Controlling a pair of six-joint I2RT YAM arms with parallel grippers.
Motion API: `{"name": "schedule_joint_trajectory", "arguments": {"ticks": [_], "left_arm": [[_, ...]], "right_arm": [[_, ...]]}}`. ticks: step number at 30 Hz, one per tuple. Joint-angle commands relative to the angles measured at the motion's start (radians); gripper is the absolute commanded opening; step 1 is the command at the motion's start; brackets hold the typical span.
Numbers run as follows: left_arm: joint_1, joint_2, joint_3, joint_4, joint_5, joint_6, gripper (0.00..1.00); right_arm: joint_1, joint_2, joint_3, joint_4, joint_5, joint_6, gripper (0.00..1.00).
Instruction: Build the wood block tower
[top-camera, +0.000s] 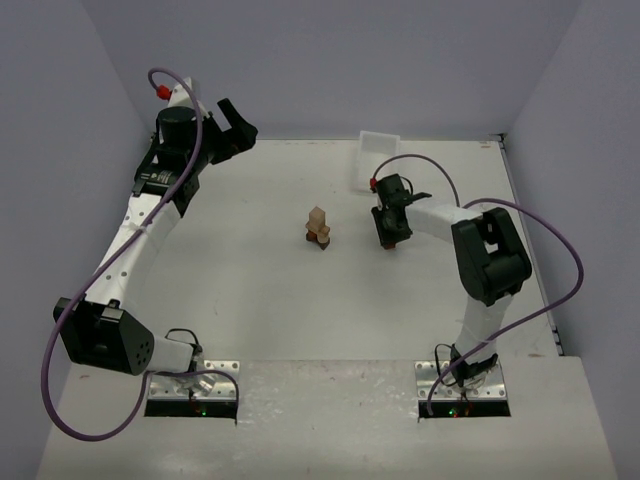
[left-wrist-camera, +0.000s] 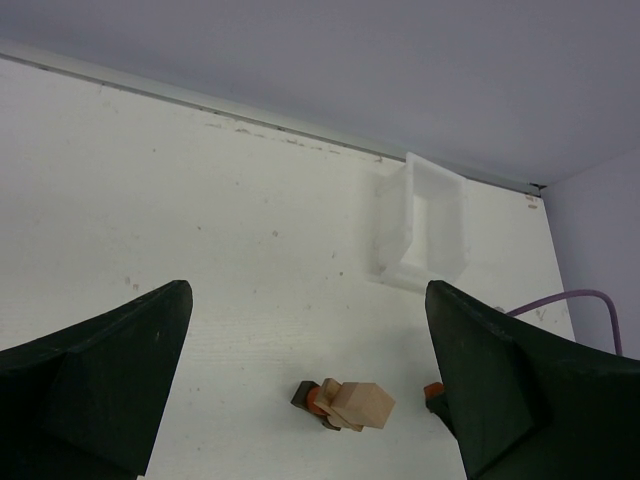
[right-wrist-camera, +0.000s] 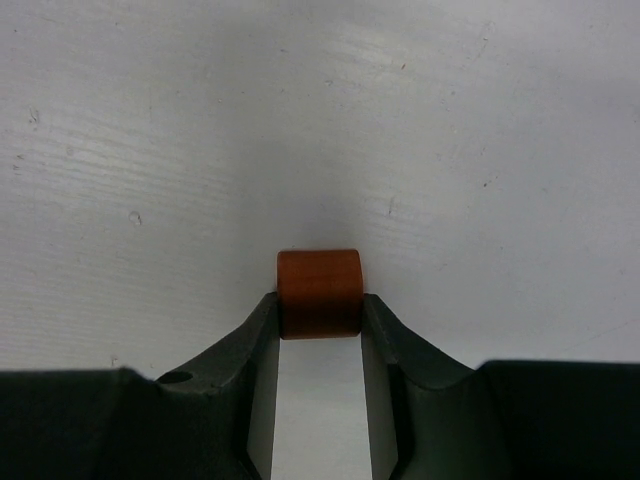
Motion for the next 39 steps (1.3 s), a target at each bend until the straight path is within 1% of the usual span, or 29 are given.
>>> {"name": "schedule_joint_trajectory", "arguments": {"ticks": [1,3,4,6,7,9,10,13,14,15,18,22,27,30,33,39], "left_arm": [[0.017,-0.027,0.012,0.036,-0.013,0.019,1.0],[0.019,-0.027,0.012,0.036,-0.013,0.019,1.0],[0.019,-0.027,0.011,0.037,-0.013,0.019,1.0],[0.019,-0.025,0.005,0.042,-0.017,0.016,1.0],[0.021,-0.023,0.005,0.042,-0.016,0.015,1.0],[0.025,-0.013,0.003,0.04,-0.008,0.014,1.0],[0.027,-0.009,0.003,0.04,-0.001,0.012,1.0],[0.035,0.004,0.003,0.038,0.015,0.011,1.0],[0.041,0.009,0.004,0.041,0.028,0.008,1.0],[0.046,0.013,0.005,0.042,0.034,0.008,1.0],[0.052,0.016,0.004,0.039,0.026,0.008,1.0],[0.06,0.015,0.0,0.03,0.014,0.022,1.0],[0.064,0.016,0.002,0.029,0.026,0.043,1.0],[0.068,0.016,0.0,0.028,0.027,0.055,1.0],[0.073,0.019,0.0,0.025,0.026,0.064,1.0],[0.075,0.02,-0.003,0.02,0.033,0.076,1.0]], "right_arm": [[0.007,-0.071,0.002,0.063,0.015,-0.001,0.13],[0.031,-0.136,0.022,0.022,0.02,-0.034,0.13],[0.032,-0.138,0.038,0.021,0.02,-0.035,0.13],[0.077,-0.195,0.126,-0.055,0.006,-0.069,0.15],[0.085,-0.205,0.158,-0.066,-0.016,-0.077,0.16],[0.116,-0.222,0.24,-0.099,-0.128,-0.132,0.16],[0.131,-0.222,0.279,-0.113,-0.192,-0.186,0.16],[0.166,-0.18,0.411,-0.193,-0.336,-0.255,0.16],[0.183,-0.143,0.486,-0.243,-0.367,-0.319,0.17],[0.202,-0.121,0.526,-0.282,-0.348,-0.338,0.17],[0.238,0.006,0.743,-0.396,-0.322,-0.368,0.18],[0.254,0.111,0.939,-0.49,-0.324,-0.367,0.18],[0.274,0.155,1.014,-0.575,-0.329,-0.379,0.2],[0.302,0.169,1.034,-0.623,-0.295,-0.379,0.21],[0.32,0.176,1.035,-0.636,-0.263,-0.382,0.21],[0.328,0.185,1.007,-0.621,-0.249,-0.405,0.22]]}}
